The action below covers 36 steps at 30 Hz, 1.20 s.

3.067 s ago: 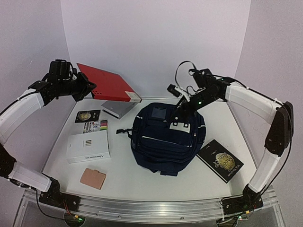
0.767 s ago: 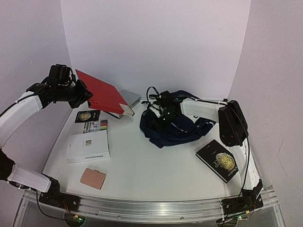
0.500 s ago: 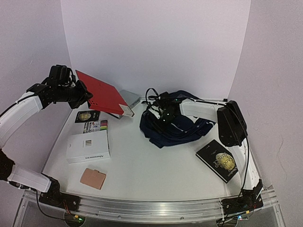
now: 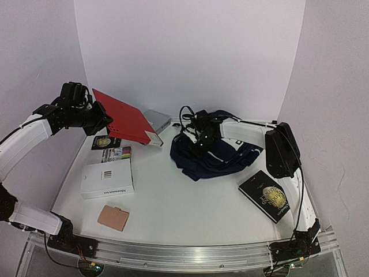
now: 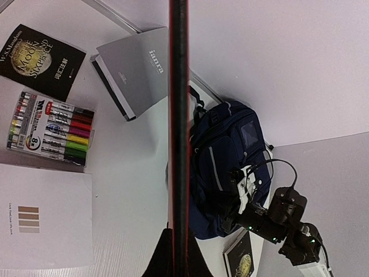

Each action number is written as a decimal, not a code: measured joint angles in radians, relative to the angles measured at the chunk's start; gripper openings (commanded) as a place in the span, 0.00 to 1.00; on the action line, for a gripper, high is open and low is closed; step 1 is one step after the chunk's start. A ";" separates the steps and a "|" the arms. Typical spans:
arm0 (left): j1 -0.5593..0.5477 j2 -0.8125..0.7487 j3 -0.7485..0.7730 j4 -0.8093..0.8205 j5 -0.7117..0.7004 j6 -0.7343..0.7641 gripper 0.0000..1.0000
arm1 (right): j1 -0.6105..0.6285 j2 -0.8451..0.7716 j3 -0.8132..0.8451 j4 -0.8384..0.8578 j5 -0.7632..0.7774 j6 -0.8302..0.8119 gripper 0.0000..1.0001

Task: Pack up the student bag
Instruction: Place the files in the student bag.

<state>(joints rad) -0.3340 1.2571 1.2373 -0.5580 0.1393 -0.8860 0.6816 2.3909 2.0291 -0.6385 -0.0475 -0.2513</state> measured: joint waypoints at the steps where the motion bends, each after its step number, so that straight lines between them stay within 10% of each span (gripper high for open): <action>1: 0.000 0.000 -0.002 0.000 0.003 0.000 0.00 | -0.006 0.000 0.007 -0.009 -0.018 0.008 0.00; 20: 0.001 -0.057 -0.115 0.137 0.263 -0.001 0.00 | -0.244 -0.038 0.210 -0.101 -0.610 0.288 0.00; 36: -0.006 0.143 -0.200 0.541 0.427 -0.212 0.00 | -0.284 -0.050 0.297 0.084 -0.768 0.650 0.00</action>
<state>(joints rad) -0.3403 1.4003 1.0370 -0.0173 0.5662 -1.0978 0.3977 2.3409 2.3257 -0.5542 -0.8156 0.3982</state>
